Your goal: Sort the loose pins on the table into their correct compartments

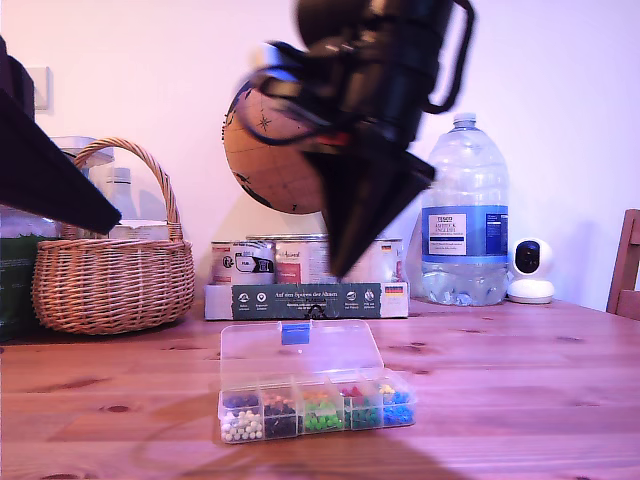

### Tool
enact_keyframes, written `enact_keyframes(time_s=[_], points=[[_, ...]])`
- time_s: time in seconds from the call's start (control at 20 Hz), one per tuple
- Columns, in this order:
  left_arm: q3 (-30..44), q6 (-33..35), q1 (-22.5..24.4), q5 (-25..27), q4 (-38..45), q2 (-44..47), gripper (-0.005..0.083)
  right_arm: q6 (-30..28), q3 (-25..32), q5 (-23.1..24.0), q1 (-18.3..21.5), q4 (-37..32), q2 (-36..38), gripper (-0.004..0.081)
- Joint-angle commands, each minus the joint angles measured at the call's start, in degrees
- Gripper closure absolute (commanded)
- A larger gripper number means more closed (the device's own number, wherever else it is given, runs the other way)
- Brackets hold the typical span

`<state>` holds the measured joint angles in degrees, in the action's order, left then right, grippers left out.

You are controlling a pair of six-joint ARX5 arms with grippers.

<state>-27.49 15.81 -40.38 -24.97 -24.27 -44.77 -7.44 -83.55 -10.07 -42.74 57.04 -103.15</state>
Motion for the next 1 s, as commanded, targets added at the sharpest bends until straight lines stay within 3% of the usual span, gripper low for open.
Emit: enact_keyframes(time_s=[0.0,0.2,0.95], points=[[-0.1,0.1,-0.1,0.0,0.2,-0.3,0.0797,1.5,0.2,1.3,-0.1,-0.2,-2.1,0.0782],[-0.1,0.0,-0.1,0.0,0.1,-0.3,0.0797,3.0,0.3,3.3,0.3,0.8,-4.3,0.0782],[-0.1,0.1,-0.1,0.0,0.2,-0.3,0.0797,4.4,0.3,2.9,0.4,0.6,-8.5,0.0782]])
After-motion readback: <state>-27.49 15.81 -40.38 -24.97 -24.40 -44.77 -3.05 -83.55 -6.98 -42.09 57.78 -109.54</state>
